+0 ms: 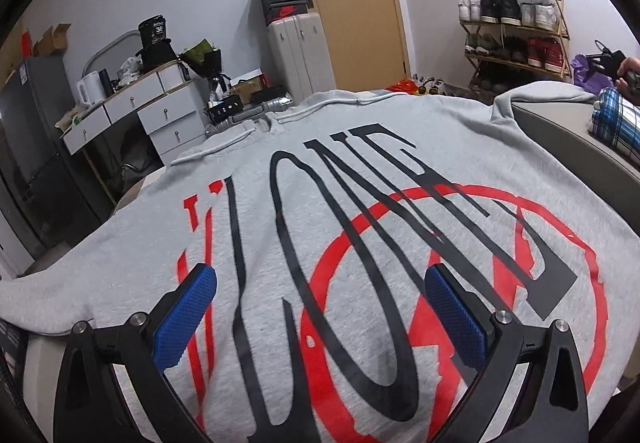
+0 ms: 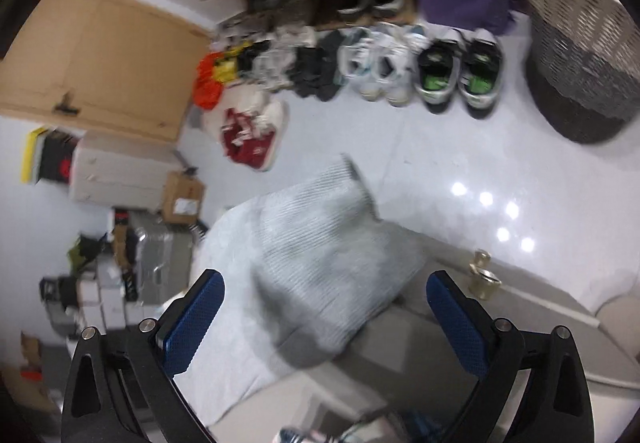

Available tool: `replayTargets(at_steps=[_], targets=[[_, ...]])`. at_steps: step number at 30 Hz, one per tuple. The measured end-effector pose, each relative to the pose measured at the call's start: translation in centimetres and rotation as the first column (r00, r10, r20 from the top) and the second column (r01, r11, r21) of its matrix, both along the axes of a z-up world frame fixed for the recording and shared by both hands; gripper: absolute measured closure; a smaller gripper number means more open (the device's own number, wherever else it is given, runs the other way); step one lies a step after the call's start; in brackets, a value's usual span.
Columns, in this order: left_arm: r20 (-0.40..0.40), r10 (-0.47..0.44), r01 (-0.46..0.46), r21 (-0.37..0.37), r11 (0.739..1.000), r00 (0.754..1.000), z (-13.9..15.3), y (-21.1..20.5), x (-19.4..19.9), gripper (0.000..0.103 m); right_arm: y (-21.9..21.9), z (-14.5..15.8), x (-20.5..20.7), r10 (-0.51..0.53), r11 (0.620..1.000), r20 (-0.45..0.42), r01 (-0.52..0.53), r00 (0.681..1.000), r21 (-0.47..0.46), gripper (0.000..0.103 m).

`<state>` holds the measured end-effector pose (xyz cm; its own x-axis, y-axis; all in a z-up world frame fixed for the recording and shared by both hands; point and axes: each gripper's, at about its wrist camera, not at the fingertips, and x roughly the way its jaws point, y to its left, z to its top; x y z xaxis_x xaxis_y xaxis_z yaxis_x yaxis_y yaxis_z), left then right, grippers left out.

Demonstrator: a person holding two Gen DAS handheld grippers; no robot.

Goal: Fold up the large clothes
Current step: 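Grasp the grey hoodie sleeve cuff with the right gripper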

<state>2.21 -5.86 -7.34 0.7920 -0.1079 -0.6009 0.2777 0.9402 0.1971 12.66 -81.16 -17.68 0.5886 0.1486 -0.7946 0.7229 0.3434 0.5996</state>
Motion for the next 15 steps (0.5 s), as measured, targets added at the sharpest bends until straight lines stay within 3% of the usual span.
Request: replayTargets(at_steps=[3, 5, 9, 11, 15], targets=[[0.008, -0.009, 0.009, 0.022, 1.000, 1.000, -0.4, -0.4, -0.4, 0.001, 0.1, -1.0, 0.7, 0.011, 1.000, 0.010, -0.011, 1.000, 0.028, 0.004], [0.018, -0.017, 0.017, 0.043, 0.999, 1.000, -0.5, -0.6, -0.6, 0.001, 0.1, -1.6, 1.0, 0.002, 1.000, 0.002, -0.002, 1.000, 0.021, 0.016], [0.026, -0.034, 0.033, 0.041, 0.999, 0.999, -0.2, -0.8, -0.9, 0.001, 0.1, -1.6, 1.0, -0.010, 1.000, 0.037, 0.010, 0.999, -0.004, 0.029], [0.029, -0.038, 0.037, 0.040, 0.998, 0.999, -0.2, -0.8, -1.0, 0.001, 0.3, -1.0, 1.0, -0.006, 1.000, 0.068, 0.008, 0.998, -0.028, 0.046], [0.034, -0.039, 0.037, 0.040, 0.998, 0.999, 0.0, -0.8, -0.7, 0.001, 1.2, 1.0, 1.1, -0.004, 0.990, 0.104, 0.019, 0.995, -0.142, 0.067]])
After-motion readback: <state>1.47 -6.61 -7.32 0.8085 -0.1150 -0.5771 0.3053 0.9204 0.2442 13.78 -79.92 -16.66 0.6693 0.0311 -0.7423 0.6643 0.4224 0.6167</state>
